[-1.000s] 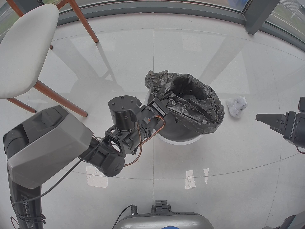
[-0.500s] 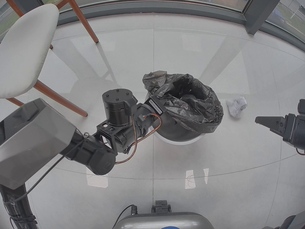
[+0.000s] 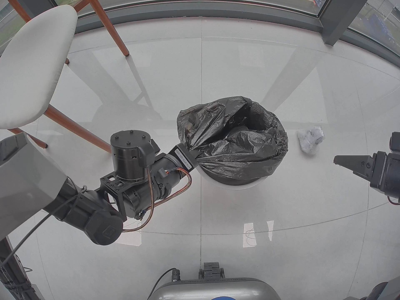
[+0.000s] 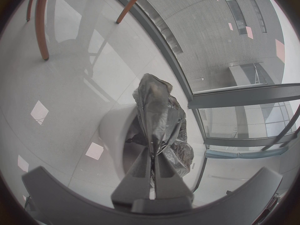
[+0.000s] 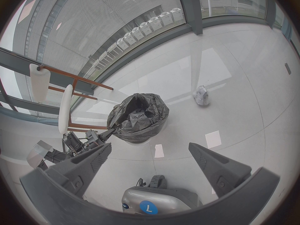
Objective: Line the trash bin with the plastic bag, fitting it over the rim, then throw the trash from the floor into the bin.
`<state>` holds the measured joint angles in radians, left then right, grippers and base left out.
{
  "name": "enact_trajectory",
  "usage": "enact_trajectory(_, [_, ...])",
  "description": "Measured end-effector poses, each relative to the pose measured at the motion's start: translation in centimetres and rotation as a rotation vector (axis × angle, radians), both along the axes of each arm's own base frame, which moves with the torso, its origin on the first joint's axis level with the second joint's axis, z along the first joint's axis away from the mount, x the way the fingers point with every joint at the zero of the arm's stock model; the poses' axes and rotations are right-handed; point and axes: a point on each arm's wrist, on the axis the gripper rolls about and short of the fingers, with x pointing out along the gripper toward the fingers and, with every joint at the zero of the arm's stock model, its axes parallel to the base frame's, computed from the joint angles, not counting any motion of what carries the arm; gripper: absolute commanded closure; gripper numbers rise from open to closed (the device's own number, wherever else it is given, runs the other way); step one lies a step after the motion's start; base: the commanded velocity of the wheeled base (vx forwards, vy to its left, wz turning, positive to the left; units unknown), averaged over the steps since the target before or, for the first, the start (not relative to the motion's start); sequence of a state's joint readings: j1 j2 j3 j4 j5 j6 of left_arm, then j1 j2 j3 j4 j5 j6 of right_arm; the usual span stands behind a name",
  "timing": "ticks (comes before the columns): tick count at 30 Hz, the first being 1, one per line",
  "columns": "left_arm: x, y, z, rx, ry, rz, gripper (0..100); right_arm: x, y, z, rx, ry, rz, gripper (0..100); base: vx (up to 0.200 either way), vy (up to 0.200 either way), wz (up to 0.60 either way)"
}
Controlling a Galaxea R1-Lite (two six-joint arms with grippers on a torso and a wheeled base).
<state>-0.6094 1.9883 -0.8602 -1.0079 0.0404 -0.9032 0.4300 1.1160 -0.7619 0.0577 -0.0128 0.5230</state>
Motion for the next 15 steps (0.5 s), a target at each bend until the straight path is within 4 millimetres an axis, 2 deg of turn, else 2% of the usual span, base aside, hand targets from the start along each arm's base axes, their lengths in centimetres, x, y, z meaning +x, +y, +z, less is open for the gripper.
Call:
enact_trajectory(11, [-1.2, 1.1, -0.4, -0.003, -0.01, 0.007, 100, -0.1, 0.0, -0.3, -0.003, 0.008, 0.0, 0, 0.0, 0.0, 0.0])
enact_trajectory(15, [-1.7, 1.4, -1.2, 0.02, -0.001, 0.004, 100, -0.1, 0.0, -0.2, -0.004, 0.007, 0.0, 0, 0.0, 0.0, 0.0])
